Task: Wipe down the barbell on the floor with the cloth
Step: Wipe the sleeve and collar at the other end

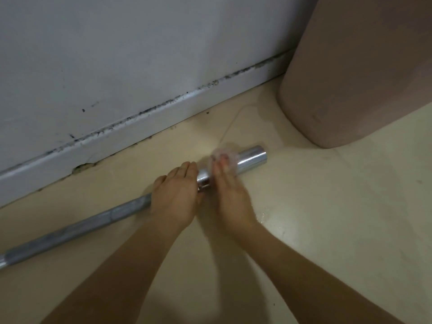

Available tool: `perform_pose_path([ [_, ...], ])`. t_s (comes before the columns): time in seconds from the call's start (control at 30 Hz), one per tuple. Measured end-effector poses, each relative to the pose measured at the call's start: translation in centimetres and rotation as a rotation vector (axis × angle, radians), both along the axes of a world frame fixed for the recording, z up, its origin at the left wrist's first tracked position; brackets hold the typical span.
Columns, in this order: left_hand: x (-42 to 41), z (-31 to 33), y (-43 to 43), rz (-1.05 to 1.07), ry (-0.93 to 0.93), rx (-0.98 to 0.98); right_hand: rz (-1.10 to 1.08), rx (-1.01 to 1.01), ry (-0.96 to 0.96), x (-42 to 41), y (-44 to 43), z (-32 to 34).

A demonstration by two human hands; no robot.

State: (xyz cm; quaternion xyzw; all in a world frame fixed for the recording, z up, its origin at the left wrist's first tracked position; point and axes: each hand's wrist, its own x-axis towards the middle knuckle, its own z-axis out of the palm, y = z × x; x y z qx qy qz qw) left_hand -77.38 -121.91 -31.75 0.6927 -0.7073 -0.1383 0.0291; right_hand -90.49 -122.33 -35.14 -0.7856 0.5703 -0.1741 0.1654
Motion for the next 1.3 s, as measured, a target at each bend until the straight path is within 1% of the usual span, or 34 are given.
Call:
perform_pose_path([
  [0.03, 0.2, 0.0, -0.4, 0.023, 0.06, 0.011, 0.09, -0.023, -0.003, 0.8, 0.6, -0.2],
  [0.07, 0.5, -0.1, -0.6, 0.047, 0.122, 0.023, 0.136, -0.05, 0.002, 1.2, 0.6, -0.2],
  [0.13, 1.2, -0.3, -0.6, 0.088, 0.225, 0.029, 0.135, -0.113, 0.06, 0.4, -1.1, 0.0],
  [0.17, 1.6, -0.5, -0.5, 0.1, 0.242, 0.008, 0.098, -0.091, 0.086, -0.6, -2.3, 0.0],
  [0.27, 2.0, -0.8, 0.4, 0.074, 0.154, -0.099, -0.065, 0.055, 0.128, -3.9, -4.9, 0.4],
  [0.37, 1.8, -0.8, 0.4, 0.057, 0.074, -0.122, -0.167, 0.083, 0.145, -4.0, -6.2, 0.8],
  [0.47, 2.0, -0.7, -0.5, 0.076, 0.074, -0.083, -0.292, 0.209, 0.059, -2.7, -7.1, 0.9],
  [0.5, 2.1, -0.6, -0.8, 0.083, 0.093, -0.068, -0.328, 0.221, 0.013, -2.4, -7.4, 1.0],
  [0.57, 2.3, -0.2, -1.7, 0.104, 0.145, -0.04, -0.367, 0.191, -0.077, -2.3, -7.9, 1.1],
  [0.6, 2.5, 0.0, -1.9, 0.122, 0.175, -0.032, -0.37, 0.116, -0.113, -2.3, -8.1, 1.0],
  [0.67, 2.9, 0.4, -2.1, 0.129, 0.215, -0.037, -0.331, -0.176, -0.111, -2.1, -8.0, 1.4],
  [0.7, 3.1, 0.5, -2.2, 0.108, 0.209, -0.036, -0.285, -0.285, -0.061, -2.0, -7.6, 1.6],
  [0.73, 3.2, 0.5, -2.2, 0.087, 0.19, -0.033, -0.21, -0.334, -0.006, -1.5, -7.0, 1.9],
  [0.77, 3.3, 0.4, -2.2, 0.078, 0.165, -0.023, -0.119, -0.328, 0.052, -0.9, -6.3, 1.6],
  [0.8, 3.3, 0.3, -2.4, 0.08, 0.137, -0.011, -0.034, -0.265, 0.038, 0.3, -5.6, 1.4],
  [0.83, 3.3, 0.2, -2.5, 0.088, 0.114, 0.0, 0.042, -0.153, -0.072, 1.7, -4.7, 1.3],
  [0.87, 3.3, 0.0, -2.8, 0.091, 0.099, 0.004, 0.092, -0.098, -0.166, 2.7, -3.9, 1.1],
  [0.93, 3.4, -0.6, -3.1, 0.086, 0.097, 0.01, 0.208, -0.123, -0.093, 3.1, -3.7, 0.7],
  [0.97, 3.5, -0.8, -3.1, 0.079, 0.115, 0.018, 0.228, -0.108, -0.09, 2.2, -4.4, 0.5],
  [1.0, 3.7, -0.9, -3.1, 0.08, 0.149, 0.026, 0.206, -0.075, -0.106, 0.8, -5.3, 0.6],
  [1.07, 4.6, -0.7, -2.3, 0.094, 0.216, 0.046, 0.038, -0.101, -0.106, -2.3, -7.5, 0.8],
  [1.13, 5.6, -0.6, -1.0, 0.102, 0.181, 0.041, -0.153, -0.157, -0.075, -3.8, -8.6, 0.6],
  [1.17, 6.3, -0.6, -0.5, 0.112, 0.141, 0.032, -0.183, -0.177, -0.057, -3.2, -8.5, 0.4],
  [1.23, 7.2, -0.5, -0.5, 0.129, 0.077, 0.034, -0.159, -0.143, -0.047, -0.5, -7.3, -0.3],
  [1.3, 7.4, -0.2, -1.0, 0.086, 0.028, 0.073, -0.025, -0.092, -0.045, 1.9, -5.5, -0.8],
])
